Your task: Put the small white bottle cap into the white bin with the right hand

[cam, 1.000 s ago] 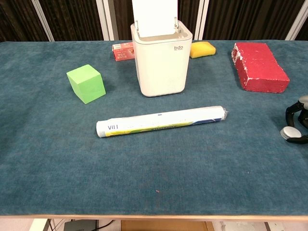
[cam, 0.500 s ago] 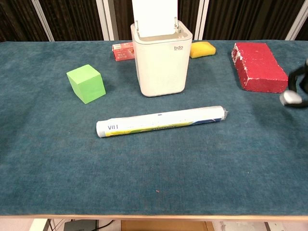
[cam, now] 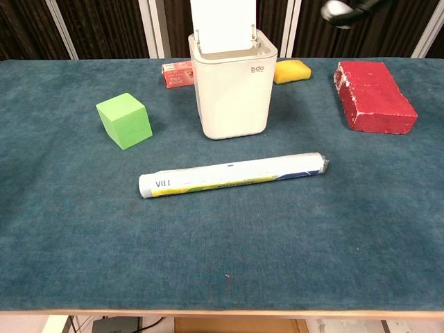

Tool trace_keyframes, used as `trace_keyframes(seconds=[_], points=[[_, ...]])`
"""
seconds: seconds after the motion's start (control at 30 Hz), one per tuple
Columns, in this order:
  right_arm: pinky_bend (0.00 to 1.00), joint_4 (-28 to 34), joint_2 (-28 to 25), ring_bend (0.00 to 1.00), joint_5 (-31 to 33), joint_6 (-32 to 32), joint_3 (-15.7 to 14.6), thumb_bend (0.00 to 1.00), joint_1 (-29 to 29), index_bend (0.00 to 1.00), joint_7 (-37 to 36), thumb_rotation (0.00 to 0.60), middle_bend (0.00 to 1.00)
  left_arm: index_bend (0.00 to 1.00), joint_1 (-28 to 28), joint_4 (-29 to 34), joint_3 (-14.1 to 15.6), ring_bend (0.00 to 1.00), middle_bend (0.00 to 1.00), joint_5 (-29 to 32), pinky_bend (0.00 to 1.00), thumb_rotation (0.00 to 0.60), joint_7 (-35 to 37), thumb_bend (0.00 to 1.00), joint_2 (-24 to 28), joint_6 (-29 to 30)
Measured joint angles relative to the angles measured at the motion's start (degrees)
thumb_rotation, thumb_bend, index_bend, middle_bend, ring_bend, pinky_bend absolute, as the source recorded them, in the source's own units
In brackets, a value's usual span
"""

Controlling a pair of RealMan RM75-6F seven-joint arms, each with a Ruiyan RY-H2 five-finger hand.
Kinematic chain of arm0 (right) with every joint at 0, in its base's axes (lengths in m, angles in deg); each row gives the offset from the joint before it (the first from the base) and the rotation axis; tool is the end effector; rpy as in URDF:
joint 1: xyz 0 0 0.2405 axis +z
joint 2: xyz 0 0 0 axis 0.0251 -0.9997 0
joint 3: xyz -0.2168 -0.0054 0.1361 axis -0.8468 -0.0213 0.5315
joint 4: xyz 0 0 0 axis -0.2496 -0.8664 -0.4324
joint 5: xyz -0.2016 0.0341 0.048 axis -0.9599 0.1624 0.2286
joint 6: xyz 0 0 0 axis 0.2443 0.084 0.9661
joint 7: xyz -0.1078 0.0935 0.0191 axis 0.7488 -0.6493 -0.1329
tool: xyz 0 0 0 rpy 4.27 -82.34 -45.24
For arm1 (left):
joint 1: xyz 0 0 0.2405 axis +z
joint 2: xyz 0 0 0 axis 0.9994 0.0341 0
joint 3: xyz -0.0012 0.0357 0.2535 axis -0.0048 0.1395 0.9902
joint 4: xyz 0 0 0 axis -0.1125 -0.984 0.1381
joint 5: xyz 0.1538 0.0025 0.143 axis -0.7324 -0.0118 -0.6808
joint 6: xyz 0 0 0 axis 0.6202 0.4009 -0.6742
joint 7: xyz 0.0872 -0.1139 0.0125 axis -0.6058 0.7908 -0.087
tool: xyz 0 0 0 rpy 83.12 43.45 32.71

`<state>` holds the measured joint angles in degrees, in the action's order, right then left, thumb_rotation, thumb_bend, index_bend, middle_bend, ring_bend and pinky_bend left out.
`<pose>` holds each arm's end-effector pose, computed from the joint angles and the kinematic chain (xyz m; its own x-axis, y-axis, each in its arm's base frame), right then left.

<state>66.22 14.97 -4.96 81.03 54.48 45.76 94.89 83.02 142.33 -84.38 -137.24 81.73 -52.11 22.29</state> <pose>-0.1018 -0.4184 0.1094 0.4460 -0.0168 0.8949 -0.8351 -0.3675 0.4093 -0.3213 0.1809 0.1772 0.5242 0.0499 0.8501 0.8476 0.0656 -0.5265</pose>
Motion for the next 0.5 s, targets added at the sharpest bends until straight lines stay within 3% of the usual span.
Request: trace_keyframes(seconds=[0.2,0.37,0.5], points=[[0.81,-4.4,5.5,0.85,12.0,-4.3,1.9,0.25,11.5,0.56,9.2,0.6,0.81,0.12,-0.2,0.0,0.2,0.03,0.16,-0.4,0.0,0.6,0.5,0.17,0.2,-0.5],[0.81,-9.0,10.2,0.85,19.3,-5.7,1.6,0.25,17.7,0.56,14.8,0.6,0.81,0.12,-0.4,-0.1,0.3,0.03,0.16,-0.5,0.0,0.6,1.3,0.17,0.4,-0.9],[0.81,-13.5,14.2,0.85,24.5,-6.2,0.3,0.22,21.8,0.47,18.2,0.6,0.8,0.12,-0.4,-0.2,0.4,0.03,0.16,-0.7,0.0,0.6,2.0,0.17,0.7,-1.1]])
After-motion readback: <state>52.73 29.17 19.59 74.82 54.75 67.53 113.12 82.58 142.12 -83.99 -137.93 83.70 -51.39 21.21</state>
